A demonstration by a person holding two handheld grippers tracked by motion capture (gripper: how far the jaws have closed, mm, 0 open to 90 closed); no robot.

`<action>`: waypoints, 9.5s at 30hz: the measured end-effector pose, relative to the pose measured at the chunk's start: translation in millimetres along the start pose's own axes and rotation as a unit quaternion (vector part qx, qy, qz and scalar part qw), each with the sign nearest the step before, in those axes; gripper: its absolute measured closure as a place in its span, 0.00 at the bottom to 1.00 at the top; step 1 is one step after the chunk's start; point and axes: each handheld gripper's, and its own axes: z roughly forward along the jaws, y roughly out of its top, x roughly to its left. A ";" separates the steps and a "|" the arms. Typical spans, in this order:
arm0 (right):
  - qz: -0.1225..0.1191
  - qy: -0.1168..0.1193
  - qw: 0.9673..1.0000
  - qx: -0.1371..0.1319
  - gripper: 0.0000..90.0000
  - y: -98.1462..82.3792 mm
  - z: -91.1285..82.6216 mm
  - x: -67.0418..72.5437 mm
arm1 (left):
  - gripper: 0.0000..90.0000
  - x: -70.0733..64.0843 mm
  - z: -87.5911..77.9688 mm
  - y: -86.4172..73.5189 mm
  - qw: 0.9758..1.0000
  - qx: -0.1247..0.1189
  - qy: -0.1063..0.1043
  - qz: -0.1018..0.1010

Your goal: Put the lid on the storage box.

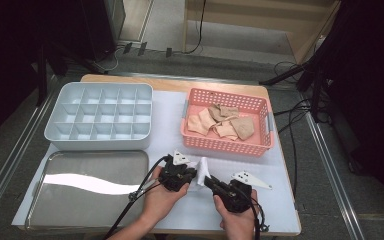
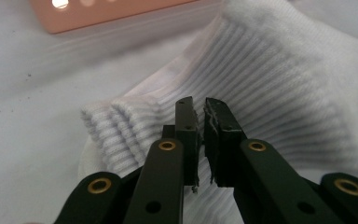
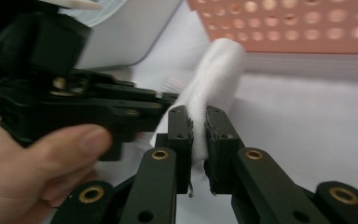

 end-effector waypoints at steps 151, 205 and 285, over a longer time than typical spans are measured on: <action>-0.115 -0.059 0.990 0.057 0.94 -26.1 61.2 50.3 | 0.76 65.0 -19.2 -3.7 0.982 0.041 -0.126 -0.138; -0.015 -0.183 0.982 -0.055 0.06 -2.4 -45.3 -96.9 | 0.81 93.7 -108.0 27.9 0.991 -0.102 -0.043 -0.078; -0.007 -0.185 0.981 -0.061 0.16 -9.3 -39.5 -97.0 | 0.78 183.7 -89.9 77.8 0.992 -0.022 0.027 -0.125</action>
